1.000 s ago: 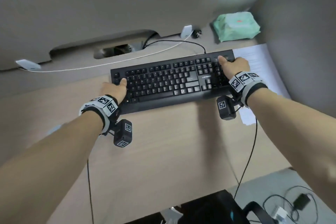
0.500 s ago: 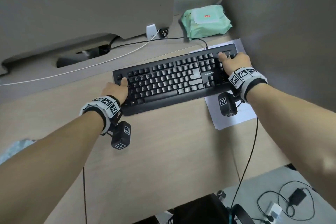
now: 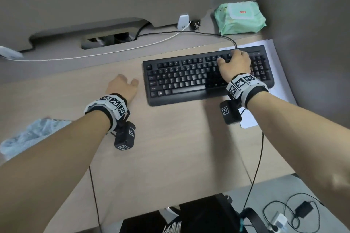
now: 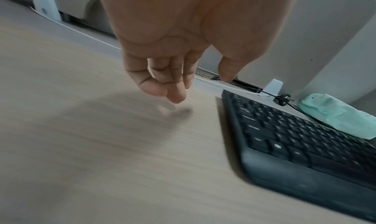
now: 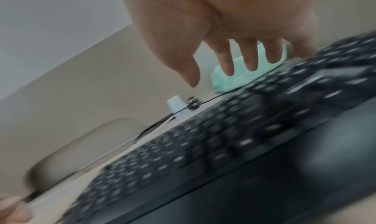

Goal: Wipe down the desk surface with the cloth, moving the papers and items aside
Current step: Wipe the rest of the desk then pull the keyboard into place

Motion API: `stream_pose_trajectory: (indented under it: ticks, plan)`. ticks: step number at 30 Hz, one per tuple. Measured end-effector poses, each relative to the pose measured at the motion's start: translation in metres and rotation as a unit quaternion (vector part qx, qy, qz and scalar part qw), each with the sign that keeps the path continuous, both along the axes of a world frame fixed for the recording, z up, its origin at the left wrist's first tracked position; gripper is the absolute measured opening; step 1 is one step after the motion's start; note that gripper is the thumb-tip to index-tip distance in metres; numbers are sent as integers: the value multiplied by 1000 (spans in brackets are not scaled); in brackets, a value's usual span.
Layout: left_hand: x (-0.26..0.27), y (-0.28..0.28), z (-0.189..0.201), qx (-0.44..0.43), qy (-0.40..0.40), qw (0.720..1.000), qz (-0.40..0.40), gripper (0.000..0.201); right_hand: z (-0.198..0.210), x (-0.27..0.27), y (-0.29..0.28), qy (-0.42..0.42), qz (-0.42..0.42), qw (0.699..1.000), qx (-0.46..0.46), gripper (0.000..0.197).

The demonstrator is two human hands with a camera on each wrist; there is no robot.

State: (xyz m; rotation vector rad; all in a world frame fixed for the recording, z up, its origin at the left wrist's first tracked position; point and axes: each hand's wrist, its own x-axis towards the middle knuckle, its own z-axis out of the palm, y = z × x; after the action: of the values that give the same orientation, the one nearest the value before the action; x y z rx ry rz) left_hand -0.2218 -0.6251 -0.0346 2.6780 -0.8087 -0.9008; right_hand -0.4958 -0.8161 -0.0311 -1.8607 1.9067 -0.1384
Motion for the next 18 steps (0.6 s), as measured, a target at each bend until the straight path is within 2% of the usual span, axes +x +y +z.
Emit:
stream_pose_trajectory:
  ticks: [4, 8, 14, 18]
  plan:
    - [50, 55, 12, -40, -28, 998, 44, 42, 8, 83, 58, -76, 100, 992, 20, 47]
    - [122, 133, 20, -38, -65, 994, 85, 36, 9, 177, 133, -128, 226, 964, 52, 44]
    - [202, 251, 25, -7, -88, 991, 100, 27, 8, 282, 236, -116, 363, 920, 88, 42]
    - [234, 312, 17, 2, -100, 992, 82, 33, 8, 334, 305, -66, 477, 872, 82, 40]
